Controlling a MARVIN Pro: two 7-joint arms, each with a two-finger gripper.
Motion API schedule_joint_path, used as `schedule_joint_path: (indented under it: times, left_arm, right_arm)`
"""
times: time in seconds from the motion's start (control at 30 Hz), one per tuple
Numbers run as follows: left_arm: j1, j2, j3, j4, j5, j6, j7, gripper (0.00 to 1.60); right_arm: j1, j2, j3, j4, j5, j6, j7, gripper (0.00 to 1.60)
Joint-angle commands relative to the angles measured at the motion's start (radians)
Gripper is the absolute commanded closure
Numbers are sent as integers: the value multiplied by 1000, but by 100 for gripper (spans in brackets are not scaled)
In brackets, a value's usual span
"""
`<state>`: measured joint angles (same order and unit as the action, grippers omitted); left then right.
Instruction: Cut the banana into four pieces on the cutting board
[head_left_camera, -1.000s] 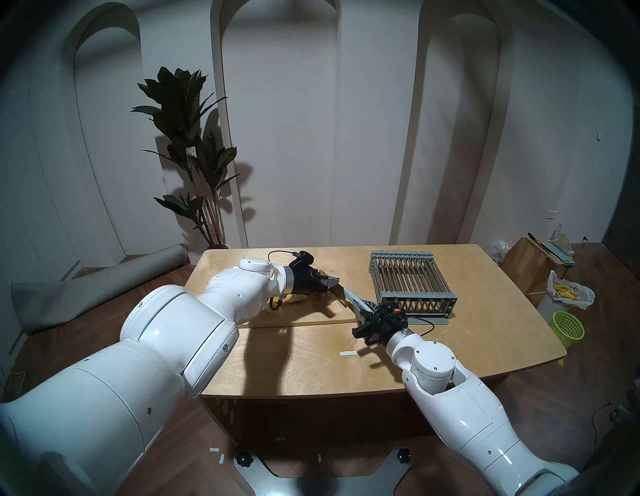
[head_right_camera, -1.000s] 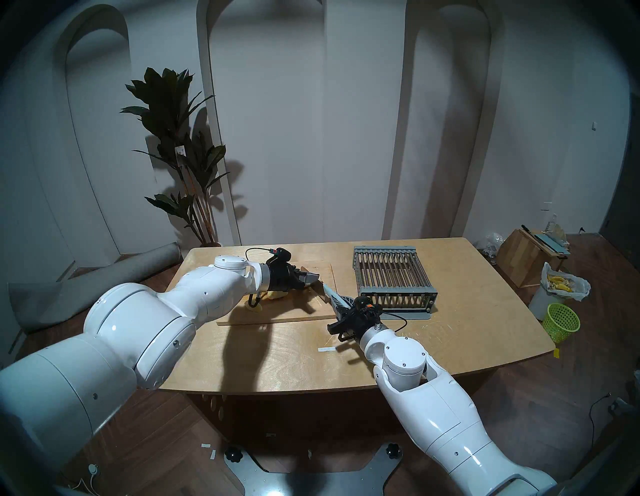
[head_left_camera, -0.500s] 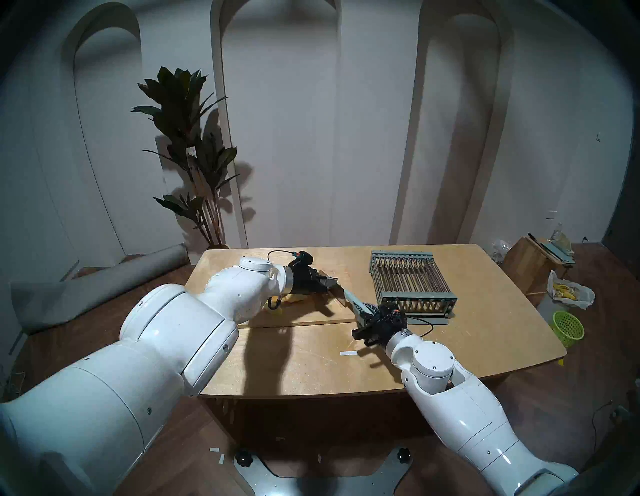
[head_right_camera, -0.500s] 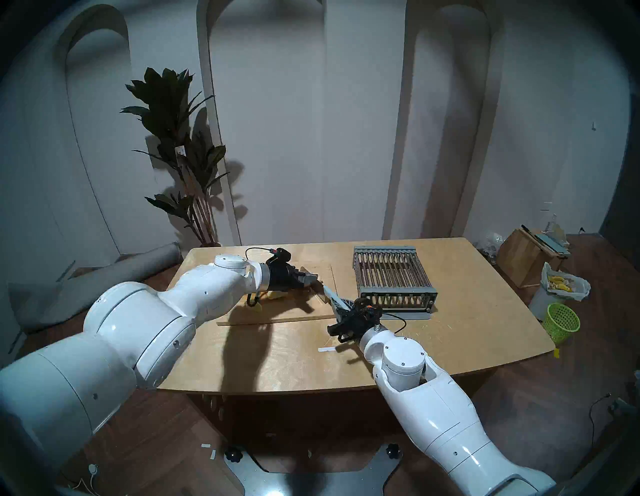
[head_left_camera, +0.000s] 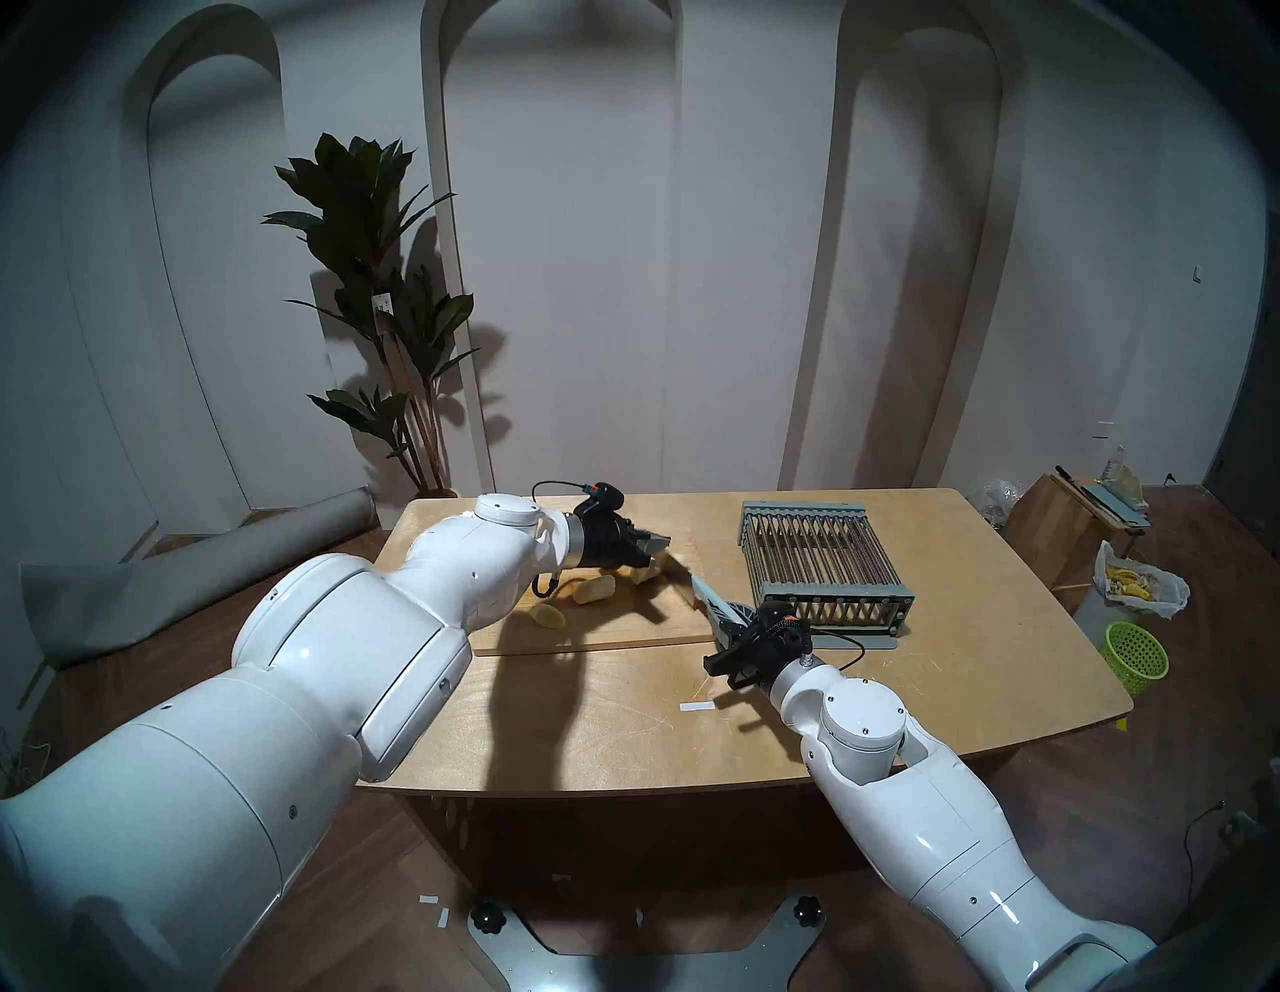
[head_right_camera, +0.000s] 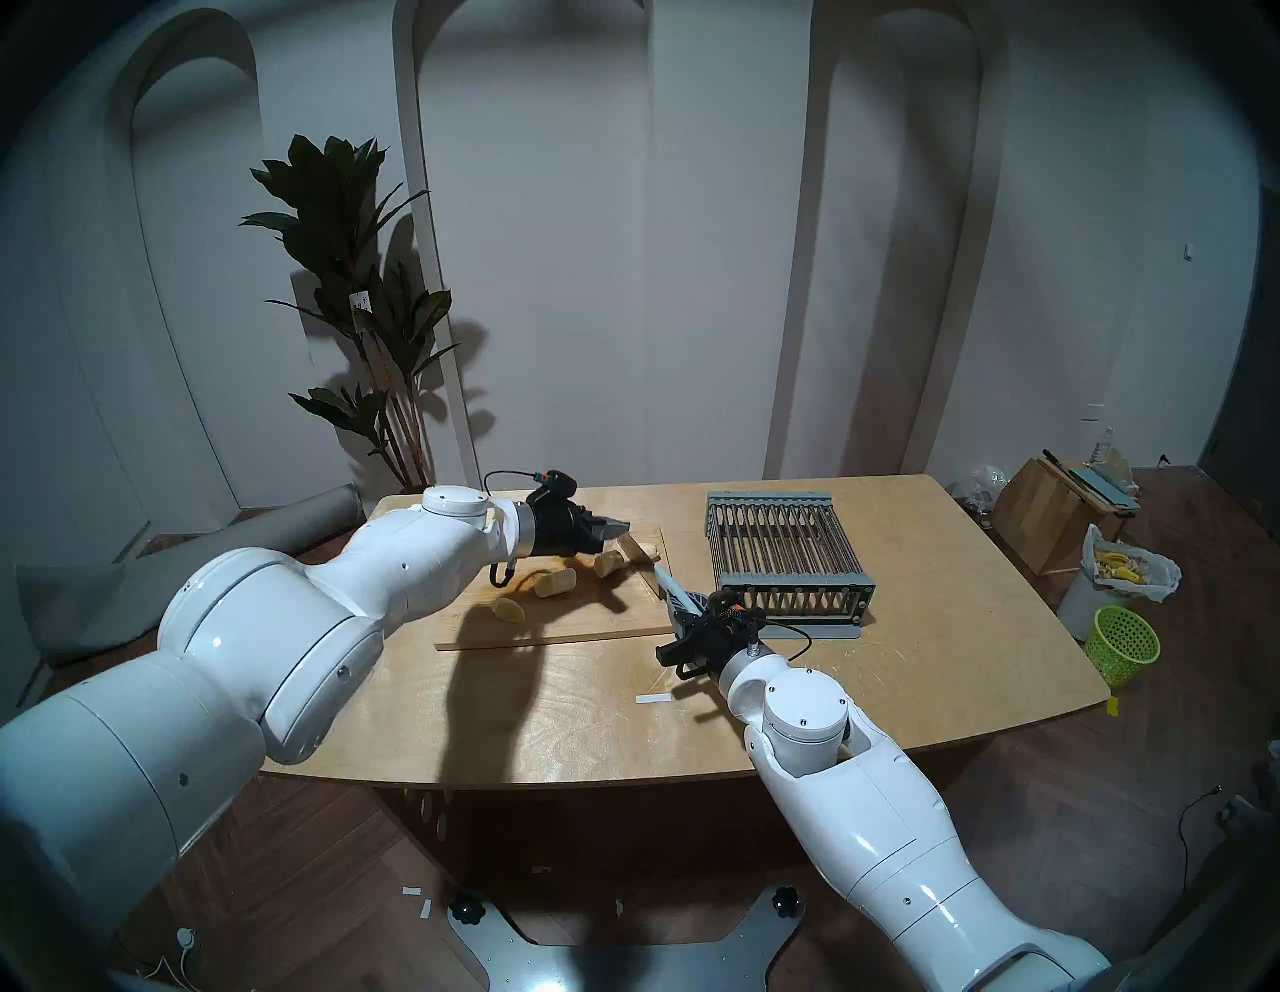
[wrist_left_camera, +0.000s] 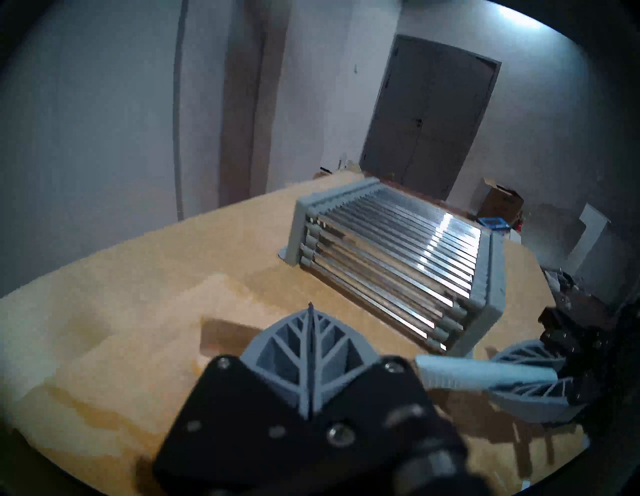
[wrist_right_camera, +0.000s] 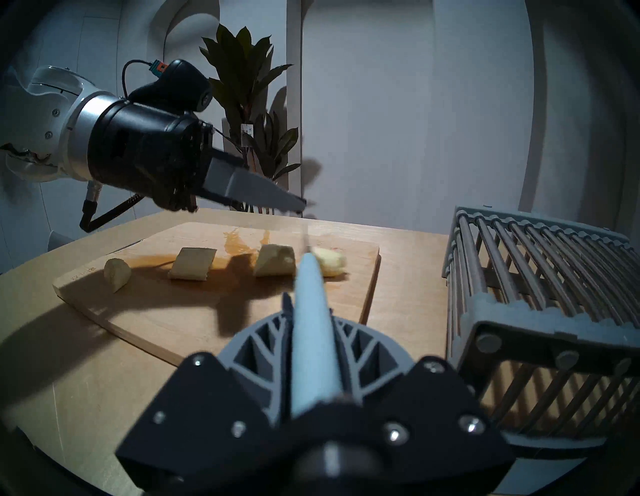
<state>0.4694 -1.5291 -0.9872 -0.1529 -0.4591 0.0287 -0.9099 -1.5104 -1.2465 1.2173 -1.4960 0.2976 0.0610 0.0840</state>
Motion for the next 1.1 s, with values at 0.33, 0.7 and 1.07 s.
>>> schedule_joint_path:
  times: [0.33, 0.7, 1.07]
  left_arm:
    - [-30, -13, -78, -1, -73, -1, -73, 160]
    - [-48, 13, -84, -5, -71, 0, -82, 160]
    - [-134, 128, -205, -75, -155, -40, -7, 160]
  right_arm:
    - [40, -11, 4, -17, -2, -18, 8, 160]
    - [90, -22, -18, -19, -20, -40, 28, 160]
    - [93, -16, -4, -60, -34, -43, 30, 160]
